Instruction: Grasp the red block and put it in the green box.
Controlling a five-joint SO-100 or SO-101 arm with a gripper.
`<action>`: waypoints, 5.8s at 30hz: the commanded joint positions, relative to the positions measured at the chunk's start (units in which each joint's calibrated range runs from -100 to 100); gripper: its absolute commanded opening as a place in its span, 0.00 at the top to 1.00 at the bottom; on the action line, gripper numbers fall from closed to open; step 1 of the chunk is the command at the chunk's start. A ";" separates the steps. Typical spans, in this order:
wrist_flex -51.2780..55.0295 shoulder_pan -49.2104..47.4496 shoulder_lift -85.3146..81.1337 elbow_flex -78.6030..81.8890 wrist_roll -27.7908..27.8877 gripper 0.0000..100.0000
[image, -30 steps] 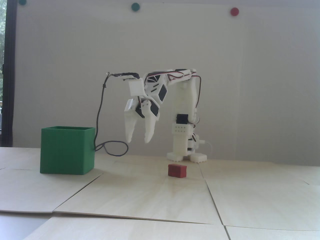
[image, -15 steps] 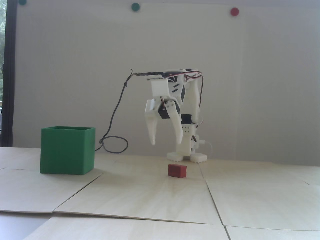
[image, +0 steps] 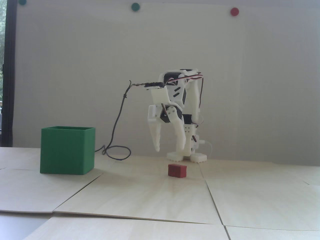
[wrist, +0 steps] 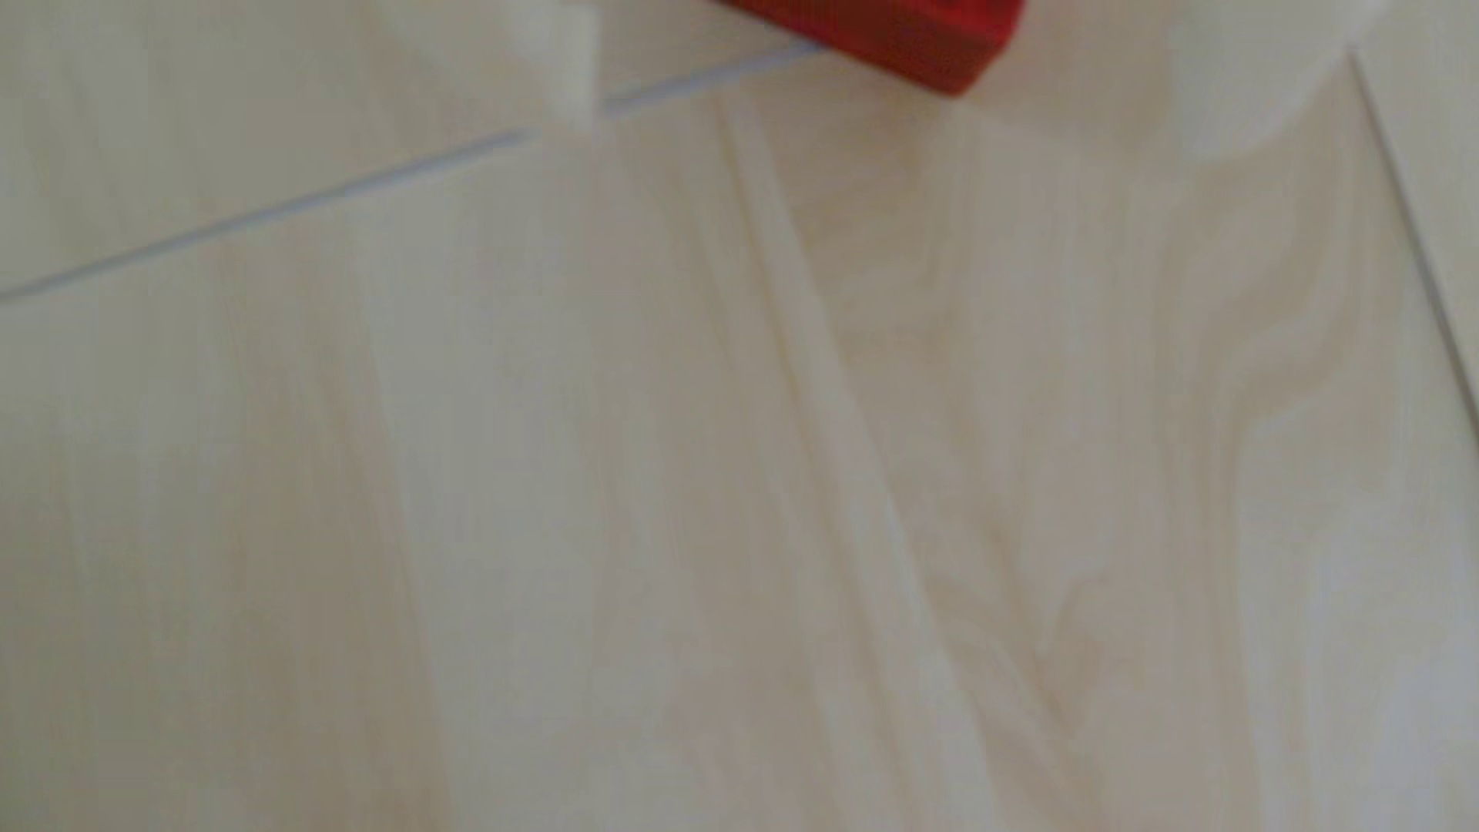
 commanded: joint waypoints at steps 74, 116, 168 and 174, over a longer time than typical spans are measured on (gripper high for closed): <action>1.65 1.51 18.95 -30.95 -0.15 0.74; -0.21 3.60 -3.16 -0.42 1.88 0.73; 0.38 -2.99 -2.45 -0.07 3.39 0.73; 0.64 -2.43 -2.37 1.97 2.61 0.73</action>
